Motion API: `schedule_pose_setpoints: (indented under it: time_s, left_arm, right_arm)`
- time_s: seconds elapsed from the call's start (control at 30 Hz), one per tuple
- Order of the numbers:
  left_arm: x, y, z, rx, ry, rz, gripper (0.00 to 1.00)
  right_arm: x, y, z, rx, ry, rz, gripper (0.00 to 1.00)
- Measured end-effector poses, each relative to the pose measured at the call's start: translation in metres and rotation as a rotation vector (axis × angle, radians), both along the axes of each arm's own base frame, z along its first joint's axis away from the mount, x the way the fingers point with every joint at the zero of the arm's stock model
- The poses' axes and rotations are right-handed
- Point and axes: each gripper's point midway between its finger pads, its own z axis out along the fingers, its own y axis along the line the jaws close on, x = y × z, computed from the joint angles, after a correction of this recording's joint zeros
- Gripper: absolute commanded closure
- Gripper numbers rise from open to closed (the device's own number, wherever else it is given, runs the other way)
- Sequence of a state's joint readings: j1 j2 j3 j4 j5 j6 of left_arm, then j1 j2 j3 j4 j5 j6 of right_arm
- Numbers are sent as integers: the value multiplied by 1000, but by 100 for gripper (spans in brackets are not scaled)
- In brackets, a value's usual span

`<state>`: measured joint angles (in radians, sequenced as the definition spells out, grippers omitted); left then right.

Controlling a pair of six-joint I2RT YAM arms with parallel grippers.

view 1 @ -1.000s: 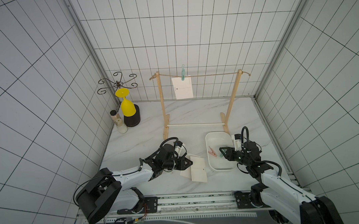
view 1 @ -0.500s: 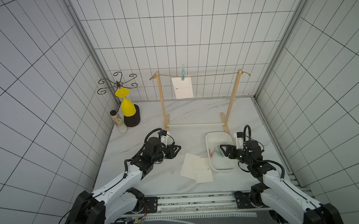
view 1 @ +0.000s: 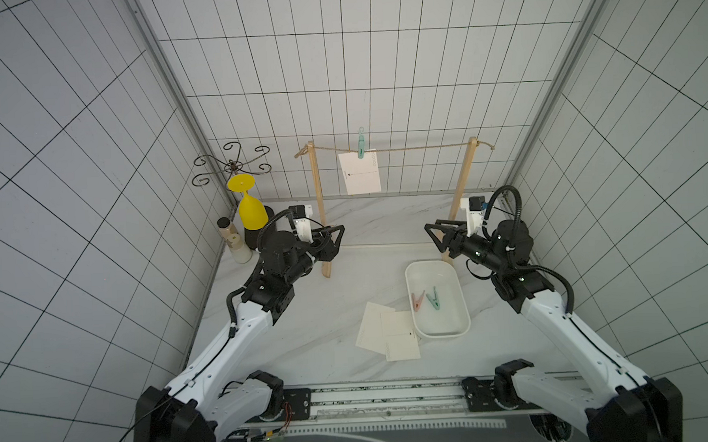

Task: Remove the postcards from the strings
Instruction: Pinch the postcard on the clothesline.

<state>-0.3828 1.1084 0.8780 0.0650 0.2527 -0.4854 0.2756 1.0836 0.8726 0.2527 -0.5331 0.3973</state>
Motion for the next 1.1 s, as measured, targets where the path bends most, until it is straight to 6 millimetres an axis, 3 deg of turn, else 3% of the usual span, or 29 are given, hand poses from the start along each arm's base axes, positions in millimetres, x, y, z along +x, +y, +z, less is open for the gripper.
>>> schedule_pose_setpoints:
  time_s: [0.23,0.5,0.87,1.1]
  left_arm:
    - [29,-8,41,-3,-111,5,40]
    - [53,-10,60,14,-172,19,34]
    - [97,-9,55,47,-185,39,34]
    - [116,-13,47,42,-187,-2,34]
  right_arm:
    - [16,33,78,29,-171,134,33]
    - [29,55,142,61,-322,230,21]
    - [61,84,215,102,-476,361,20]
    - [83,96,238,120,-529,404,21]
